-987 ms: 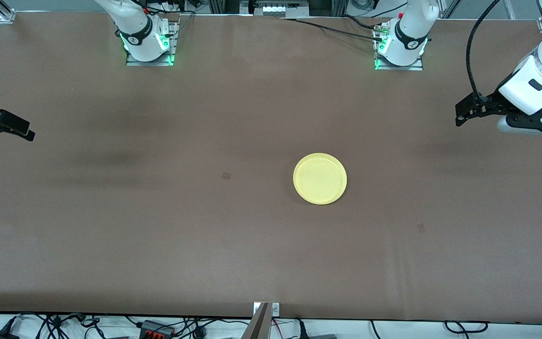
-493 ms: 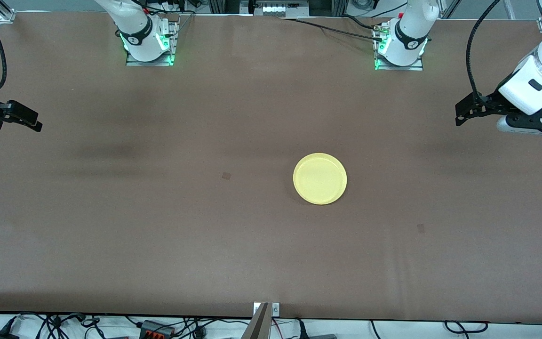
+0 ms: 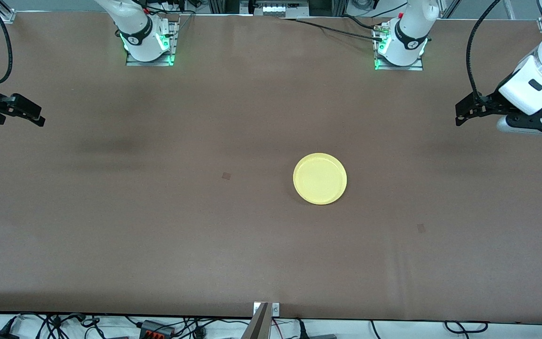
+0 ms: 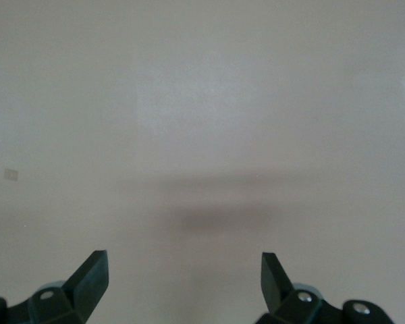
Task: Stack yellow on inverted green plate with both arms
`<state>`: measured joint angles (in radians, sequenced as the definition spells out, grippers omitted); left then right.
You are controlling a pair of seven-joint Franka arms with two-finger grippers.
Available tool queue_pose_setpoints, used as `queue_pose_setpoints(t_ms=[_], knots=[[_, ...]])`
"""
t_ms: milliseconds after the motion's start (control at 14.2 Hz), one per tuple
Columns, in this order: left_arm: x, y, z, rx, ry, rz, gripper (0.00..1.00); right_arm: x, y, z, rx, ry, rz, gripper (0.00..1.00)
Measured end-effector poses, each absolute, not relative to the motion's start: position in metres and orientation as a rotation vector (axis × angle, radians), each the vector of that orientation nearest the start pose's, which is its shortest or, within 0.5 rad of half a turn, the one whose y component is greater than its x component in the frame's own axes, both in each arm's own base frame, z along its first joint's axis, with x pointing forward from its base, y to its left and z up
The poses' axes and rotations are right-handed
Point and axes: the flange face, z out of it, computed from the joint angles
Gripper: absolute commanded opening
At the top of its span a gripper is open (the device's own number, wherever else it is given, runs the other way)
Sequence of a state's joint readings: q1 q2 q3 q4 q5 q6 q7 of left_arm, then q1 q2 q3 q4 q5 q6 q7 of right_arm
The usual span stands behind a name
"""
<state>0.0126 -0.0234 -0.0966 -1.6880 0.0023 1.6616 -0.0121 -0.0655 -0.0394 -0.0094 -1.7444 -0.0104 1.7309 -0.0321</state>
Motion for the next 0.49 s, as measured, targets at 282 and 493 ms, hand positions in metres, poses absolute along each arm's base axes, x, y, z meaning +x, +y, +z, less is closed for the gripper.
queue_pose_setpoints(t_ms=[282, 493], knots=[[0.5508, -0.0467, 0.5897, -3.135, 0.113, 0.005, 1.0, 0.5514, -0.0424, 0.5795, -3.152, 0.065, -0.059, 1.0], [0.5508, -0.0467, 0.5896, -3.135, 0.113, 0.005, 1.0, 0.55, -0.0416, 0.5825, -3.152, 0.063, -0.067, 1.0]])
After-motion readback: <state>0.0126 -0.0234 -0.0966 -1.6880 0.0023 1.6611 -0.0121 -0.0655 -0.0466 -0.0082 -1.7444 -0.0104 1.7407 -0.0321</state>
